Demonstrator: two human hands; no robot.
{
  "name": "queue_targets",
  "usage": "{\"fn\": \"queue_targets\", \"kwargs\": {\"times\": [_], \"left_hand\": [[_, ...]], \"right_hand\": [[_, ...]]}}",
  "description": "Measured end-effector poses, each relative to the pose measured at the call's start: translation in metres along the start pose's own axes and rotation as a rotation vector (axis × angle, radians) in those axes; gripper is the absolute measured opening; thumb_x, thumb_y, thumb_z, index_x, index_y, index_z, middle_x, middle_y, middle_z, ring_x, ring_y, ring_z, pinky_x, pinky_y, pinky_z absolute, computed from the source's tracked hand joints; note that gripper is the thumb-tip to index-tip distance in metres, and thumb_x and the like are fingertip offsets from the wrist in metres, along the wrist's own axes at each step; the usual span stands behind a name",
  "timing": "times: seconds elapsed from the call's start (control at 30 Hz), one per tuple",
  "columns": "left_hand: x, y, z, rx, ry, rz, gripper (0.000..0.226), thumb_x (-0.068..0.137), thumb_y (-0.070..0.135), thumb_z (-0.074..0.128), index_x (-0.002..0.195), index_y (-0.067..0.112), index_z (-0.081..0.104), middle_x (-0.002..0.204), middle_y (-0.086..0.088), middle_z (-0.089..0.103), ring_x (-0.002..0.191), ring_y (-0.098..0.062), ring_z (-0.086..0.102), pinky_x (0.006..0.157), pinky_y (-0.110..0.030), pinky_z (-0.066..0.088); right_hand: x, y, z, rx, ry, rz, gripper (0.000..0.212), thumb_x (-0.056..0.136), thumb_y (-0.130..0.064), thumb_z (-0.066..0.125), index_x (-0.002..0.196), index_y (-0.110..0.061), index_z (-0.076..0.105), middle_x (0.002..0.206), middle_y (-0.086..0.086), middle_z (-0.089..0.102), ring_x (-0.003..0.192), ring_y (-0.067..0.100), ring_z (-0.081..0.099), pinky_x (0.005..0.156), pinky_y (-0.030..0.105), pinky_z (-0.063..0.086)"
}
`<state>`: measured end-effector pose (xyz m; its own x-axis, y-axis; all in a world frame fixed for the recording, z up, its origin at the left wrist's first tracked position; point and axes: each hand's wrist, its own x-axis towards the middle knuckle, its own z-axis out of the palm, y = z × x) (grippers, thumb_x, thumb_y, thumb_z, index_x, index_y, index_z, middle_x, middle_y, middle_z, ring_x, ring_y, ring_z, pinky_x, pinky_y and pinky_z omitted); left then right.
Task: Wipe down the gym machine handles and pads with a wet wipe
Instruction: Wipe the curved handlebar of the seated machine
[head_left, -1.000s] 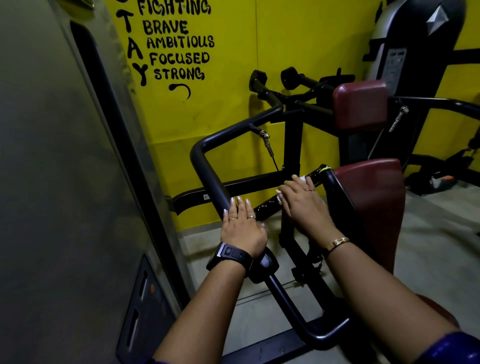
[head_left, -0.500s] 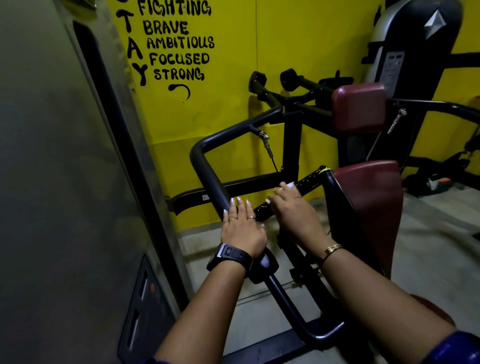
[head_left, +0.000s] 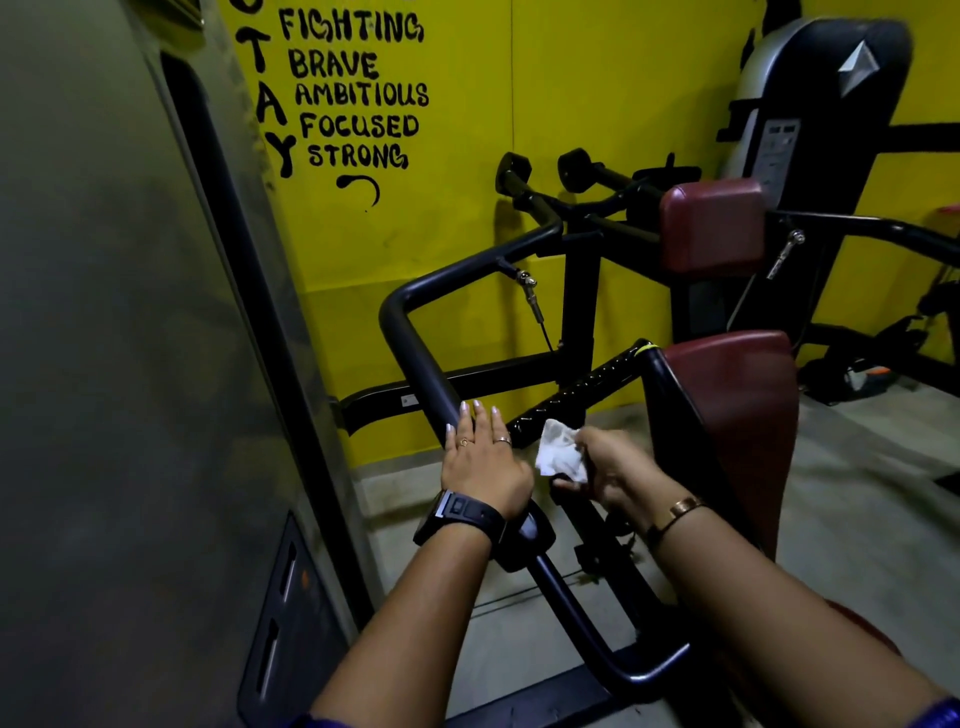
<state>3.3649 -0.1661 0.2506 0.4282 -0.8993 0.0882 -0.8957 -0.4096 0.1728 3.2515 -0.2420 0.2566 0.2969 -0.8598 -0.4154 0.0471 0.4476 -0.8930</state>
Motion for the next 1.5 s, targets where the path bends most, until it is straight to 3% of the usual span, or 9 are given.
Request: {"fn": "queue_targets", "kwargs": {"times": [0.17,0.37,0.47,0.53,0.67,0.77,1.0,1.23,1.5], "left_hand": [[-0.001,0.000,-0.001,-0.001,0.001,-0.003,0.072,0.097,0.027,0.035,0.156,0.008,-0.002,0.163,-0.012,-0.008,0.150,-0.026,-0.014,0.120,-0.041,-0.008],[-0.001,0.000,-0.002,0.017,-0.006,-0.004,0.071,0.100,0.032,0.034,0.156,0.007,-0.003,0.163,-0.012,-0.009,0.150,-0.026,-0.014,0.120,-0.041,-0.008],[-0.001,0.000,-0.002,0.005,-0.005,-0.003,0.070,0.099,0.031,0.033,0.156,0.008,-0.002,0.163,-0.012,-0.009,0.150,-0.026,-0.014,0.120,-0.041,-0.008],[-0.001,0.000,-0.001,-0.001,-0.004,-0.006,0.072,0.097,0.028,0.035,0.156,0.009,-0.002,0.163,-0.011,-0.009,0.150,-0.026,-0.014,0.120,-0.040,-0.008],[0.000,0.000,0.000,-0.001,0.002,-0.004,0.071,0.098,0.028,0.034,0.156,0.008,-0.002,0.163,-0.011,-0.009,0.150,-0.026,-0.014,0.120,-0.040,-0.008],[0.001,-0.001,0.000,0.002,0.012,-0.001,0.068,0.101,0.034,0.031,0.156,0.008,-0.001,0.163,-0.011,-0.008,0.150,-0.026,-0.013,0.120,-0.041,-0.007],[0.001,-0.002,0.003,0.004,0.021,0.001,0.068,0.103,0.043,0.027,0.156,0.009,0.000,0.164,-0.010,-0.007,0.150,-0.026,-0.013,0.121,-0.041,-0.007],[0.002,-0.002,0.003,-0.017,0.031,0.007,0.071,0.103,0.052,0.020,0.156,0.008,0.004,0.164,-0.011,-0.003,0.150,-0.025,-0.011,0.121,-0.041,-0.005],[0.002,-0.003,0.004,-0.009,0.040,0.008,0.069,0.103,0.051,0.020,0.156,0.008,0.005,0.164,-0.010,-0.002,0.151,-0.025,-0.009,0.121,-0.041,-0.004]], "right_hand": [[0.003,0.013,0.007,0.034,-0.060,0.028,0.022,0.093,0.006,0.035,0.084,0.006,0.056,0.063,0.019,0.057,0.035,0.021,0.058,0.032,0.021,0.042],[-0.006,0.008,0.012,0.080,-0.198,-0.005,0.035,0.089,0.018,0.032,0.062,0.003,0.047,0.042,0.012,0.055,0.034,0.015,0.057,0.035,0.019,0.045],[0.011,0.001,0.006,0.183,-0.118,-0.048,0.020,0.090,0.016,0.035,0.080,0.011,0.051,0.059,0.022,0.057,0.042,0.017,0.060,0.040,0.020,0.049],[0.027,-0.002,0.001,0.269,-0.022,-0.069,0.015,0.090,0.013,0.039,0.097,0.006,0.051,0.073,0.019,0.049,0.047,0.014,0.056,0.043,0.020,0.051],[0.023,0.000,0.000,0.297,-0.135,-0.033,0.023,0.091,0.014,0.037,0.075,0.008,0.053,0.057,0.019,0.056,0.045,0.015,0.058,0.046,0.020,0.053],[0.010,0.005,0.006,0.214,-0.251,-0.002,0.027,0.093,0.014,0.037,0.075,0.012,0.056,0.054,0.019,0.063,0.046,0.017,0.064,0.046,0.019,0.053],[0.031,-0.013,-0.010,0.376,0.000,-0.152,0.024,0.090,0.014,0.033,0.075,0.006,0.051,0.047,0.013,0.060,0.044,0.014,0.062,0.047,0.017,0.052],[0.003,0.004,0.008,0.245,-0.233,-0.050,0.025,0.091,0.017,0.036,0.077,0.011,0.056,0.058,0.017,0.064,0.048,0.014,0.066,0.048,0.017,0.053],[0.013,-0.010,-0.002,0.407,-0.075,-0.122,0.021,0.091,0.016,0.034,0.081,0.010,0.052,0.050,0.015,0.063,0.046,0.017,0.065,0.048,0.019,0.054]]}}
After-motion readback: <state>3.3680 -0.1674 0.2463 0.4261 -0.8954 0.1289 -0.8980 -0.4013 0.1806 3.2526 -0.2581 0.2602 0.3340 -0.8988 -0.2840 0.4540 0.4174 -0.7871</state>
